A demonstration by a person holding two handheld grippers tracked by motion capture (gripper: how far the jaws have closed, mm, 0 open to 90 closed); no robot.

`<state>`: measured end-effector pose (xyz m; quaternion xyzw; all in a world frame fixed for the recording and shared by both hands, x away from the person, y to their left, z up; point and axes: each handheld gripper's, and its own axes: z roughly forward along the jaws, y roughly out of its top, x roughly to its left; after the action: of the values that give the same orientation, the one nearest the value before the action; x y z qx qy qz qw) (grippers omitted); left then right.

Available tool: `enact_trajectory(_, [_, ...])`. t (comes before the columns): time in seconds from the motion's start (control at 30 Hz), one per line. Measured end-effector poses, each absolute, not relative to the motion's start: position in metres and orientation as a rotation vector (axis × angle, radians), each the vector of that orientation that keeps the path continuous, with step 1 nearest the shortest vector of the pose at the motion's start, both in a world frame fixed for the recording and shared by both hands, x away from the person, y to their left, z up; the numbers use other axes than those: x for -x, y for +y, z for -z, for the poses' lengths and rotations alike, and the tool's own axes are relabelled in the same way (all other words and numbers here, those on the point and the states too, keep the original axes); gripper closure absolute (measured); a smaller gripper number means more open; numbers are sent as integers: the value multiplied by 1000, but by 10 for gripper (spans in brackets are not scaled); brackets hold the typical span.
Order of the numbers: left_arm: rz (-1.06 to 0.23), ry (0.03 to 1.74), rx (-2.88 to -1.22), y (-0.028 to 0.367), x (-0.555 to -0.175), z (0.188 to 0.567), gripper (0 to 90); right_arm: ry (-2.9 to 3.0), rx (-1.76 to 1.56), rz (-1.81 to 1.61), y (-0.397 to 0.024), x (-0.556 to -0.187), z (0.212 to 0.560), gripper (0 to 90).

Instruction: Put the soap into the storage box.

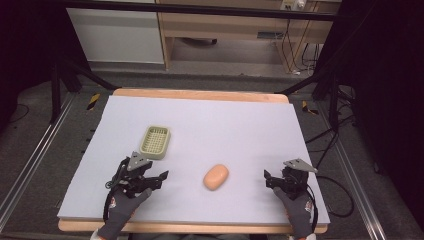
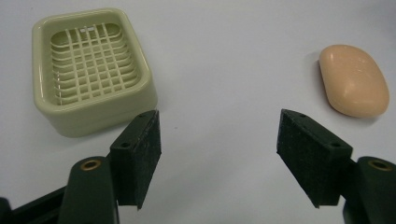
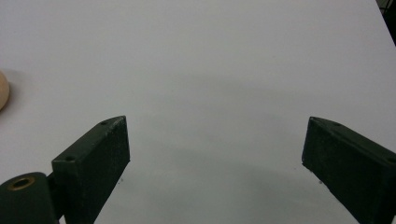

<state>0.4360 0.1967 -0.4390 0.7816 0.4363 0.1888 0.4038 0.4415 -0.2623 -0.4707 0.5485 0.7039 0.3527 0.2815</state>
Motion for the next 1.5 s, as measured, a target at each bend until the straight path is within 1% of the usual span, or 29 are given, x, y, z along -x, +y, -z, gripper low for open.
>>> enact_trajectory(0.23, [-474,1079,-1976,189,-436,434,297,1880,-1471,-945,-262,-442,470,79])
enact_trajectory(0.53, [-477,1012,-2028,172,-439,424,288,1876,-1475,-944,-260,-441,469,75])
enact_trajectory(0.97, [-453,993,-2033,158,-445,417,273,1877,-1477,-942,-260,-441,470,75])
enact_trajectory(1.5, [-424,942,-2062,125,-453,415,267,1881,-1484,-929,-260,-441,470,75])
